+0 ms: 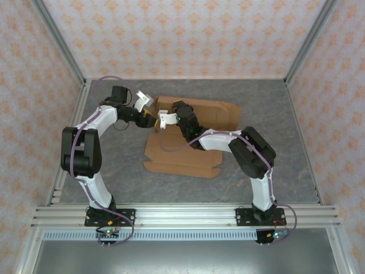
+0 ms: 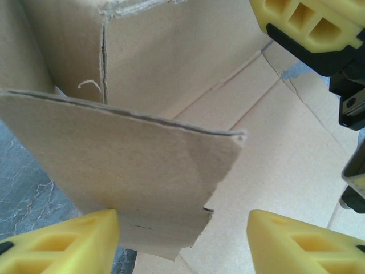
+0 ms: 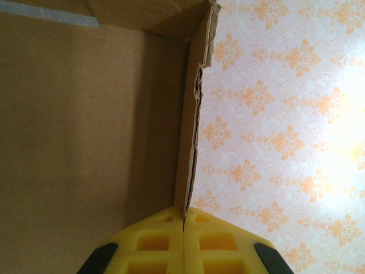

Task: Fold the paper box

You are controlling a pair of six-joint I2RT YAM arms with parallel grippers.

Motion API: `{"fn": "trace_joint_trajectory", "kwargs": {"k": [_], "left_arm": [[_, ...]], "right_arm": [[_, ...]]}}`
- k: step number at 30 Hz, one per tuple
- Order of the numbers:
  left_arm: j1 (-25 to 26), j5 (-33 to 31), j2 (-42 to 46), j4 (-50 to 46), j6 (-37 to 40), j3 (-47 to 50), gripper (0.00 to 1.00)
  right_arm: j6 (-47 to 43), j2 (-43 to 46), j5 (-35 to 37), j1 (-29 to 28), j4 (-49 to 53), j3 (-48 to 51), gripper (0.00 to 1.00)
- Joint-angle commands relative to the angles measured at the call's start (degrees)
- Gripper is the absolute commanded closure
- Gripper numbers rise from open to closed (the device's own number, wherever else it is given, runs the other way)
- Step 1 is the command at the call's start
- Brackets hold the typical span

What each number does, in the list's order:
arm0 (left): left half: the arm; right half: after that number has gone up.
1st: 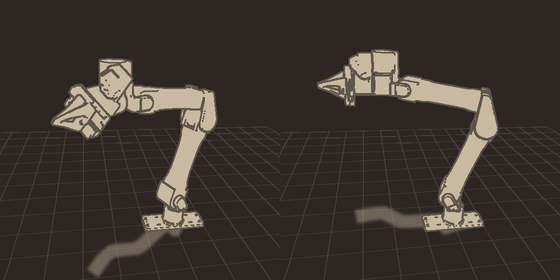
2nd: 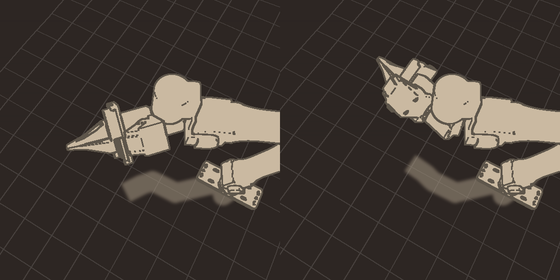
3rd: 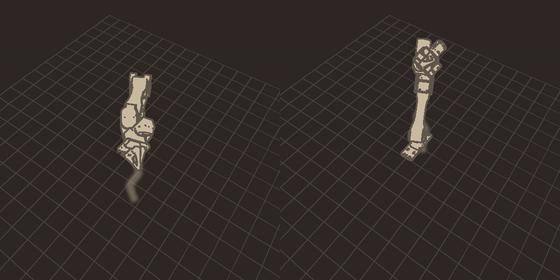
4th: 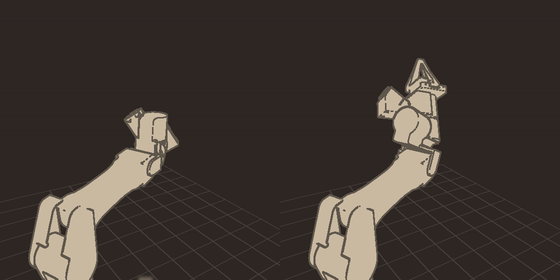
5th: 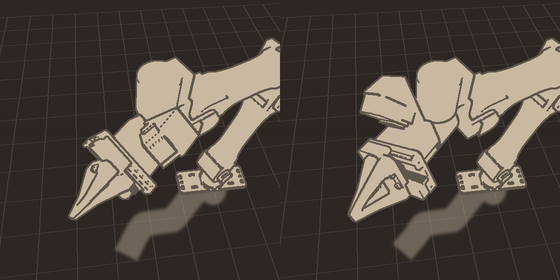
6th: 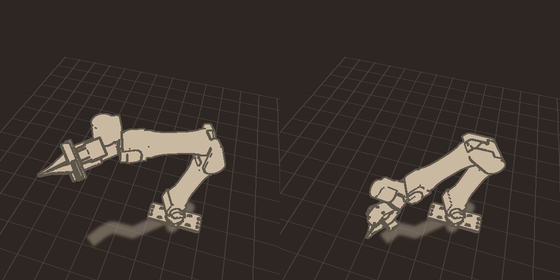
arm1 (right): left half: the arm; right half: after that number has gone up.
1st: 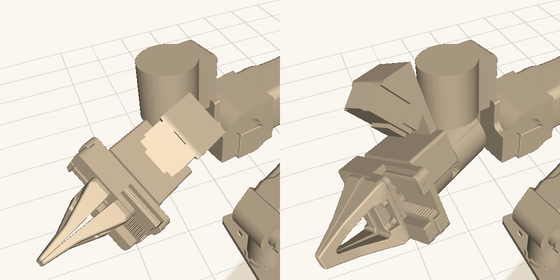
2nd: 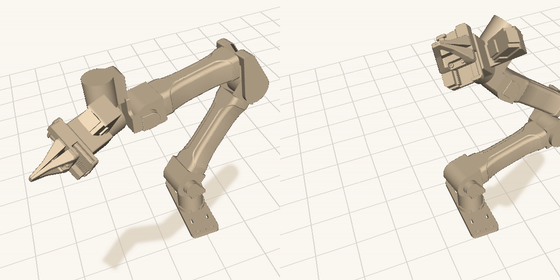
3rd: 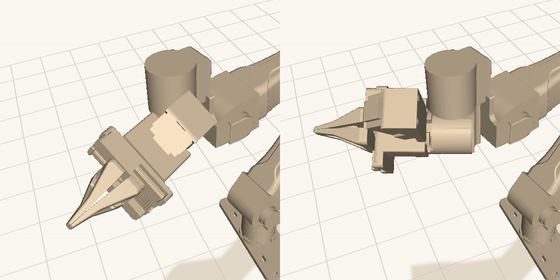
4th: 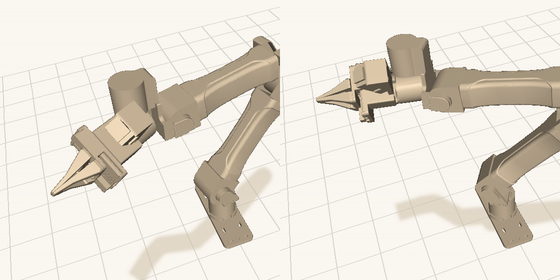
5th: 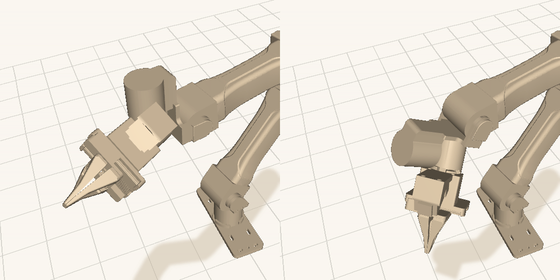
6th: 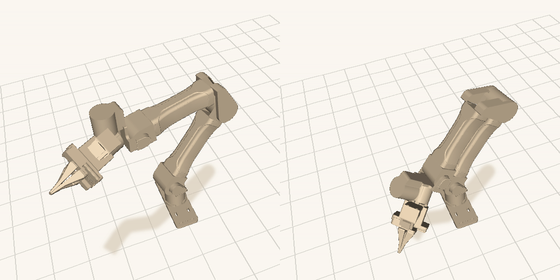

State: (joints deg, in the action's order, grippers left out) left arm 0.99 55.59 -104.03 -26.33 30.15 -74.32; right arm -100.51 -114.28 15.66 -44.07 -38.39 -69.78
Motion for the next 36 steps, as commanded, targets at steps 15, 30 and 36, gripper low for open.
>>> {"fn": "trace_joint_trajectory", "kwargs": {"k": [15,30,36], "left_arm": [[-0.3,6.7,-2.3,-4.5,4.8,-2.3,0.6],[-5.0,0.5,1.5,1.7,-3.5,0.5,0.51],[-7.5,1.8,3.0,3.4,-4.2,1.8,0.39]], "right_arm": [[1.0,0.0,1.2,0.1,1.6,-1.2,1.0],[1.1,0.2,1.3,0.0,2.2,-1.3,1.0],[1.0,-0.4,1.0,0.0,2.2,-1.9,1.0]]}}
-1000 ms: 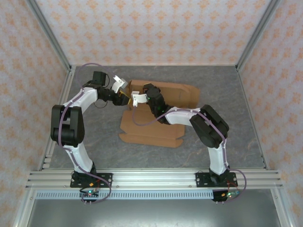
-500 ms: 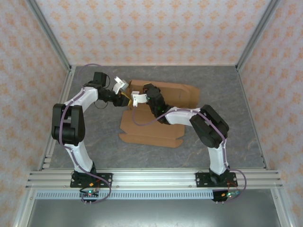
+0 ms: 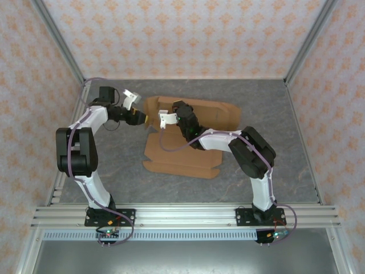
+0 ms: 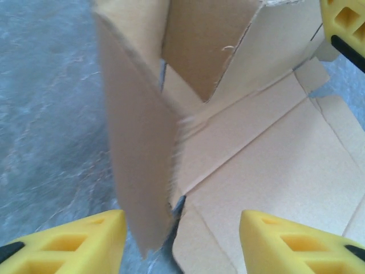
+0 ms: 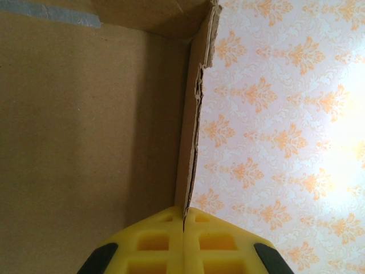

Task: Fold the paper box

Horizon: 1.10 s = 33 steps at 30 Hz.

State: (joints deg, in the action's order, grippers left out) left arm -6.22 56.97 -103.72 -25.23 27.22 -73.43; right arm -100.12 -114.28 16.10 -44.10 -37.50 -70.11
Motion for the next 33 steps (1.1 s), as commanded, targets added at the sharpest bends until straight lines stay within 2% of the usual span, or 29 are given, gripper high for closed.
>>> {"fn": "trace_joint_trajectory", "kwargs": {"k": [1,7,14,22,33], "left_arm": [[-0.5,0.1,2.4,3.0,-1.8,0.9,0.36],[-1.3,-0.4,-1.0,6.0,-5.3,-2.1,0.2],[2.7,3.5,-10.4,-4.5,1.0,-13.8,0.12],[4.2,9.3,-16.5,-14.2,8.6,-22.6,0.13],[4.4,10.9,-9.9,-12.2,10.6,-12.5,0.32]], "right_arm": [[0.7,-0.5,0.6,0.2,1.3,-1.7,1.0],[0.6,-0.3,0.4,0.2,1.3,-1.7,1.0],[0.6,-0.9,0.4,0.2,1.3,-2.2,1.0],[0.7,-1.4,0.9,0.2,1.9,-2.8,1.0],[1.2,-1.8,1.9,0.2,3.1,-3.8,1.0]]}}
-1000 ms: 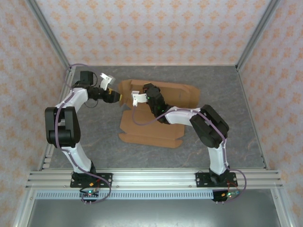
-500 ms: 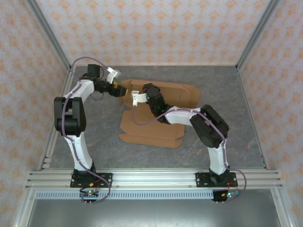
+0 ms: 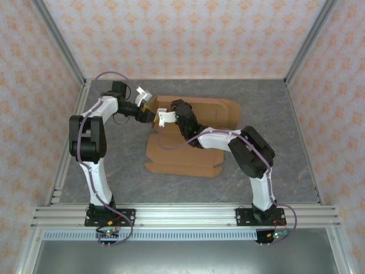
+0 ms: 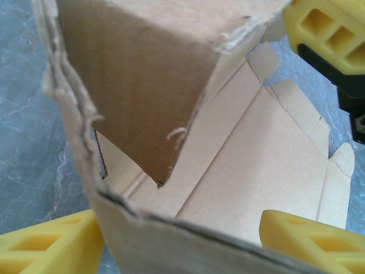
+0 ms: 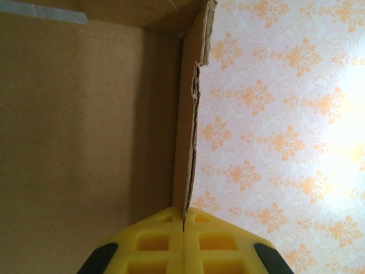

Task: Fold the paper box

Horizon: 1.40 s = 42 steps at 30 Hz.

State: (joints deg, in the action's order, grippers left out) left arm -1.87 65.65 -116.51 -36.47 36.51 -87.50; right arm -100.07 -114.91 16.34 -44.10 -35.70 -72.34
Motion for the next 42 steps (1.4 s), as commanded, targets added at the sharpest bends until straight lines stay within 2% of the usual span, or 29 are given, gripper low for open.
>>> {"fn": "trace_joint_trajectory", "kwargs": {"k": [1,7,17,24,32,38,42], "left_arm": [[0.0,2.2,3.2,-0.5,1.1,2.2,0.33],[-0.1,2.1,4.6,-0.5,1.5,3.8,0.44],[0.1,-1.8,6.8,2.3,0.9,7.7,0.47],[0.2,-4.5,10.1,4.5,-1.5,10.4,0.42],[0.2,-4.3,13.8,7.4,-1.3,14.5,0.35],[1.1,-2.5,10.4,4.9,-0.5,10.5,0.37],[1.4,-1.0,9.5,9.9,-4.9,9.5,0.37]], "right_arm": [[1.3,-1.1,1.7,0.2,1.3,-1.7,1.0],[1.9,-1.0,2.2,0.3,2.0,-1.5,1.0],[1.7,-1.1,2.1,0.3,1.1,-1.0,1.0],[-0.3,0.6,1.1,-0.4,-5.2,3.7,1.0],[-3.7,-1.1,2.2,-0.7,-15.8,7.3,1.0],[-4.7,-1.6,0.1,0.2,-14.8,4.1,1.0],[-6.2,-2.7,-1.5,0.7,-15.5,2.0,1.0]]}}
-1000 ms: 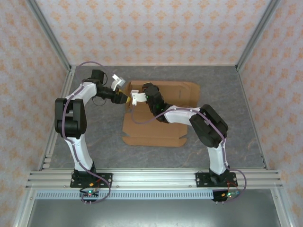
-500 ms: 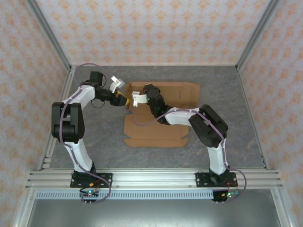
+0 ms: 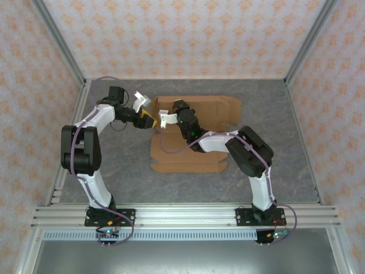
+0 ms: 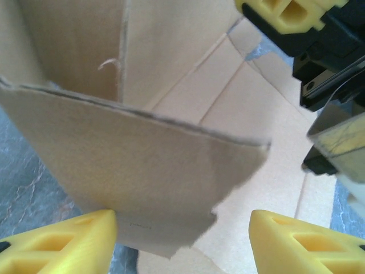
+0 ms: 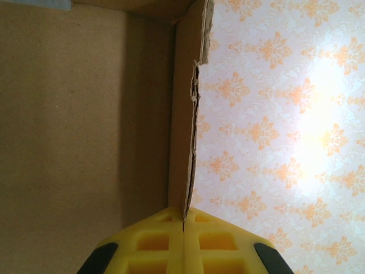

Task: Fold the paper box

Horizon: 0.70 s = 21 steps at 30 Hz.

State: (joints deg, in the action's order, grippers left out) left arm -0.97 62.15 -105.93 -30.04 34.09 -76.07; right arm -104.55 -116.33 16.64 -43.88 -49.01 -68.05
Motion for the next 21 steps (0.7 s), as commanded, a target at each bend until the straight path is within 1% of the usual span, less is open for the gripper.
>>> {"fn": "trace_joint_trajectory", "kwargs": {"k": [1,4,12,16,20,21], "left_arm": [[0.5,2.8,-1.2,5.1,-4.0,-1.9,0.37],[1.3,1.4,-1.3,9.5,-6.7,-1.4,0.37],[2.4,-4.0,-1.5,12.5,-9.3,-0.7,0.38],[3.0,-8.0,-1.3,11.4,-8.6,-0.3,0.44],[3.7,-11.9,-1.2,12.7,-10.7,0.0,0.53],[3.9,-12.6,-0.9,13.4,-11.2,0.5,0.56]], "right_arm": [[-1.7,-1.5,-2.1,0.7,-2.4,-2.4,1.0],[-2.5,-2.8,-2.8,1.1,-5.3,-2.3,1.0],[-2.9,-3.5,-3.7,1.3,-10.7,1.5,1.0],[-2.2,-3.3,-3.7,1.3,-11.2,2.0,1.0],[-1.7,-3.0,-3.8,1.2,-11.4,2.0,1.0],[-1.6,-2.9,-3.6,1.3,-11.3,2.0,1.0]]}}
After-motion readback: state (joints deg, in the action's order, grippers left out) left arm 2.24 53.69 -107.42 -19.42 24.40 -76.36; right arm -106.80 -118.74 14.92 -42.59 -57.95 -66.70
